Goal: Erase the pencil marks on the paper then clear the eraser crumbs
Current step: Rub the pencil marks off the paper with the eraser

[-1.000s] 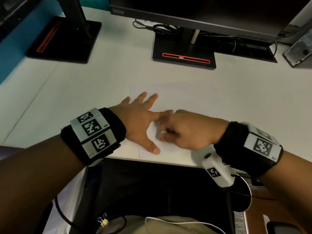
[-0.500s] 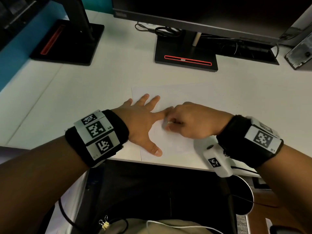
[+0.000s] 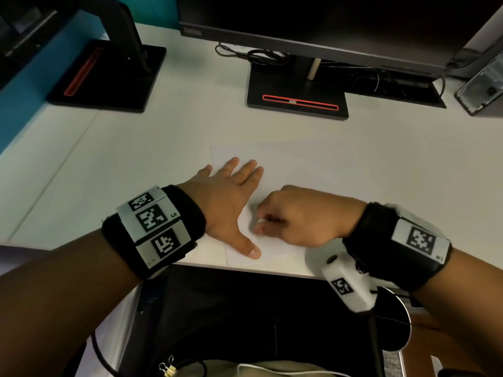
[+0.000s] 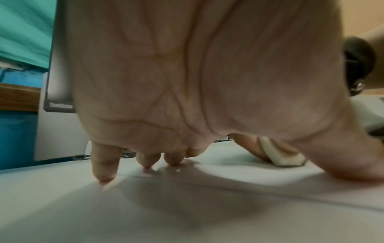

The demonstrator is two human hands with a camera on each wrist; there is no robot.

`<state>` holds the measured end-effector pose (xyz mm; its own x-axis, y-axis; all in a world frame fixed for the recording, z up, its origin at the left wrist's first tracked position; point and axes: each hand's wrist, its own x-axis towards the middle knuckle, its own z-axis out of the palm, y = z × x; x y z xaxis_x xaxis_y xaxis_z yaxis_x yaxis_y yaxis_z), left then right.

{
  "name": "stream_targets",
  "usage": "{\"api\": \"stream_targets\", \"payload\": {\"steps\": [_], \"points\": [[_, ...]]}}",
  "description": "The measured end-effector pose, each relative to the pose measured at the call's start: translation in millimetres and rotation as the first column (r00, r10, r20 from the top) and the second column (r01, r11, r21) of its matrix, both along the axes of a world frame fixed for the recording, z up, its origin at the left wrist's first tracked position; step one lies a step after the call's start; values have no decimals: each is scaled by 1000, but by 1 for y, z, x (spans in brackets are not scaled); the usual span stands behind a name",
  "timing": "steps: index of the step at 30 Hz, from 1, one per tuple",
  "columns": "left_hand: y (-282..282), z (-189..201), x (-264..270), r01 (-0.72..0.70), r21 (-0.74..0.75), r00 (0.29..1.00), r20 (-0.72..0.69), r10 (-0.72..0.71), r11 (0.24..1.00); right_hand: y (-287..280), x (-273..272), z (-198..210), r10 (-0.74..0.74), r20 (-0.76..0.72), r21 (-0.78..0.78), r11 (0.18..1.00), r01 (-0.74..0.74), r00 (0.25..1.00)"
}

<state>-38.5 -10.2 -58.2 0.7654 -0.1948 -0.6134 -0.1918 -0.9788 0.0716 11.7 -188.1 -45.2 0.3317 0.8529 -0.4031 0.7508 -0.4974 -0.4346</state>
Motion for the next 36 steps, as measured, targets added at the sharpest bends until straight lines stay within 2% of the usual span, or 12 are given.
{"api": "stream_targets", "payload": {"steps": [4,7,10,15,18,20,24,27,29,31,34,36], "points": [[0,1,0,-7,3,1000,-11,7,1000,-6,29,2,-119,121,-1,993,120,986],[0,1,1,-3,6,1000,-12,3,1000,-1,19,-3,-79,111,60,996,73,991],[0,2,1,4,14,1000,-12,-4,1000,-4,12,-3,-19,53,15,1000,18,998],[0,2,0,-1,7,1000,-22,1,1000,-3,34,-1,-135,184,38,991,130,974],[0,2,1,2,6,1000,-23,-2,1000,5,10,-5,-36,93,55,998,31,995],[0,2,1,0,9,1000,-17,1,1000,1,9,-2,-24,30,-5,1000,24,999],[-1,3,0,-3,6,1000,-23,3,1000,-5,36,6,-179,147,-75,979,191,973],[-1,3,1,3,13,1000,-21,-3,1000,2,25,0,-128,181,19,992,127,975],[-1,3,0,9,13,1000,-18,-9,1000,3,14,-1,-85,107,15,996,84,991],[-1,4,0,7,17,1000,-19,-7,1000,1,19,1,-111,76,-39,993,114,991],[-2,5,0,3,19,1000,-25,-3,1000,0,33,2,-212,150,-12,976,216,966],[-2,5,0,3,17,1000,-24,-3,1000,5,25,0,-170,160,29,985,168,972]]}}
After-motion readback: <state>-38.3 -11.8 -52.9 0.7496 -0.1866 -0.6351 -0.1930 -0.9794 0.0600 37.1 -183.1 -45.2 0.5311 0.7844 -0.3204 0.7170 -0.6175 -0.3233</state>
